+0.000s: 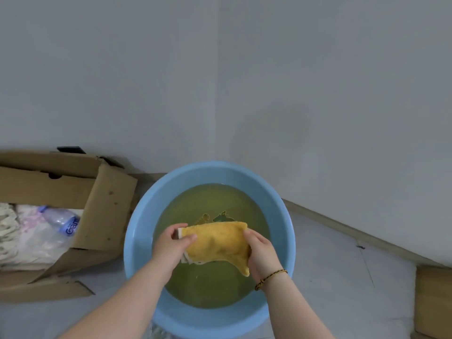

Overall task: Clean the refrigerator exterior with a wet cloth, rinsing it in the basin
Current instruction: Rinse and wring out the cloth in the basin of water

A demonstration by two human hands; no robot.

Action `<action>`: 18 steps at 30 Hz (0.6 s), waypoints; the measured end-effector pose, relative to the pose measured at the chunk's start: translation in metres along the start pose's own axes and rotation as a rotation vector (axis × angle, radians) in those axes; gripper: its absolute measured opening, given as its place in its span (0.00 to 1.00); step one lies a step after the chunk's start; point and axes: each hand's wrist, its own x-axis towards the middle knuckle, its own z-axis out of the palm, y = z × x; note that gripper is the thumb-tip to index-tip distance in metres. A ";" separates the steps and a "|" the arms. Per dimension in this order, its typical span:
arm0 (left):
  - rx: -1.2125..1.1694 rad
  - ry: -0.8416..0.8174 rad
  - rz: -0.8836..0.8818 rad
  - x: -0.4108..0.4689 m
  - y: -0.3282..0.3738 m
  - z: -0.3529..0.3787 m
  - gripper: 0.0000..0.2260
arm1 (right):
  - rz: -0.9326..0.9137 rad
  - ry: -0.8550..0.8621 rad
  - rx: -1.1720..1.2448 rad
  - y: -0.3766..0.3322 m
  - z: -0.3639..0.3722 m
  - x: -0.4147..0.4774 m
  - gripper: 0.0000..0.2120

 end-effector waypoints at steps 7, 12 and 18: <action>0.279 -0.016 0.027 0.064 -0.014 0.031 0.18 | 0.077 0.149 -0.113 0.024 0.003 0.062 0.05; 0.479 0.003 -0.009 0.097 -0.036 0.051 0.30 | 0.100 0.251 -0.188 0.044 0.020 0.094 0.09; 0.804 -0.009 0.066 0.128 -0.050 0.044 0.21 | 0.157 0.336 -0.280 0.061 0.042 0.118 0.23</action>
